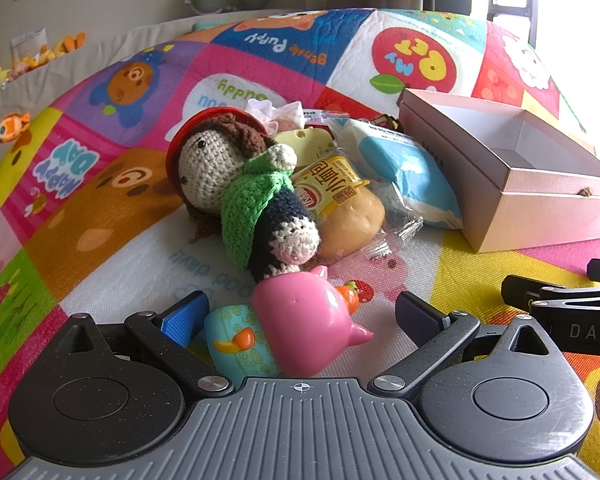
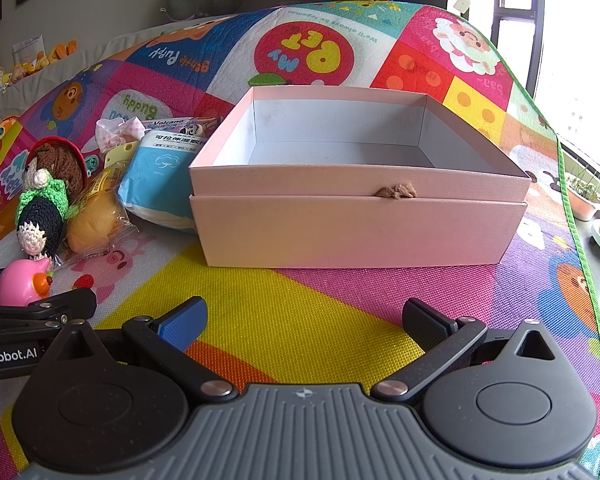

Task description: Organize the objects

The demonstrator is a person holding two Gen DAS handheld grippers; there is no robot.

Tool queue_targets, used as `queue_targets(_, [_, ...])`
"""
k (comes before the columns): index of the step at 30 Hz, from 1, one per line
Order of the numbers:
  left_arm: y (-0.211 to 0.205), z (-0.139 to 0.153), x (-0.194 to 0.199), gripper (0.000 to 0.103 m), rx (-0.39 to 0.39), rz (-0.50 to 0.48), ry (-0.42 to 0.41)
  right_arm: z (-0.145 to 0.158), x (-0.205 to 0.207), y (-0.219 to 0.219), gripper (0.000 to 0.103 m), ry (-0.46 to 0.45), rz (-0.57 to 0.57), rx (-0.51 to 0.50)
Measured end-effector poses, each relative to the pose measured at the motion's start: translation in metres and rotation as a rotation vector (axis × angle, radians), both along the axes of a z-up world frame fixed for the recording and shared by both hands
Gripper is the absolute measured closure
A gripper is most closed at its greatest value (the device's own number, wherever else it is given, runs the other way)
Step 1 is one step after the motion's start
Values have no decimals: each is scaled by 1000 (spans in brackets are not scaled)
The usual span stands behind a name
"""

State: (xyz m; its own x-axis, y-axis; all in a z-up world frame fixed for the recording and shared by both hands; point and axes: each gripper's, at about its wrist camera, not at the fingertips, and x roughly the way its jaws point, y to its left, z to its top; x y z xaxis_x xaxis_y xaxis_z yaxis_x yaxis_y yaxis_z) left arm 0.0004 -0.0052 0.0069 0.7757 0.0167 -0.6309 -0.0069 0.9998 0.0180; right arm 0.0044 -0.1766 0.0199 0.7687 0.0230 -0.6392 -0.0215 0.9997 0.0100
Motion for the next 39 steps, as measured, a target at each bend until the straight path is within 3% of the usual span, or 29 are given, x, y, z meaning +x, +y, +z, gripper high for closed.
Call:
queue_targets(10, [20,6,-10,2,-77,-56,10,1,2,0,0,0,0,1])
queue_targets(14, [51,29,-23,2,-233,-33,-1,1,0,1,0,0,0,1])
queue_targets(17, [74,50,-4,2,-345,4,-52,0,0,1,0,0,0,0])
queue_targets(19, [83,52,27,2,-389,23,-16,0,-1,0,0,1,0,4])
queue_targets(22, [85,39,71,3,-393,82,79,1,0,-3,0,21,27,7])
queue_targets(24, [88,28,95,10,-428,103,127,2,0,-4,0,37,51,4])
queue_targets(26, [87,23,107,15,-410,114,98,3,0,-6,0,50,76,1])
queue_targets(27, [85,22,113,29,-379,123,90,3,1,-6,0,59,88,0])
queue_targets(28, [83,22,115,32,-355,122,89,4,2,-7,0,68,96,0])
queue_targets(30, [84,23,112,34,-352,96,97,4,0,-6,0,74,96,-4])
queue_targets(34, [104,34,76,36,-420,3,65,4,-3,-5,0,83,92,-9])
queue_targets(39, [136,54,-1,35,-364,-49,-42,5,1,-2,0,85,87,-15])
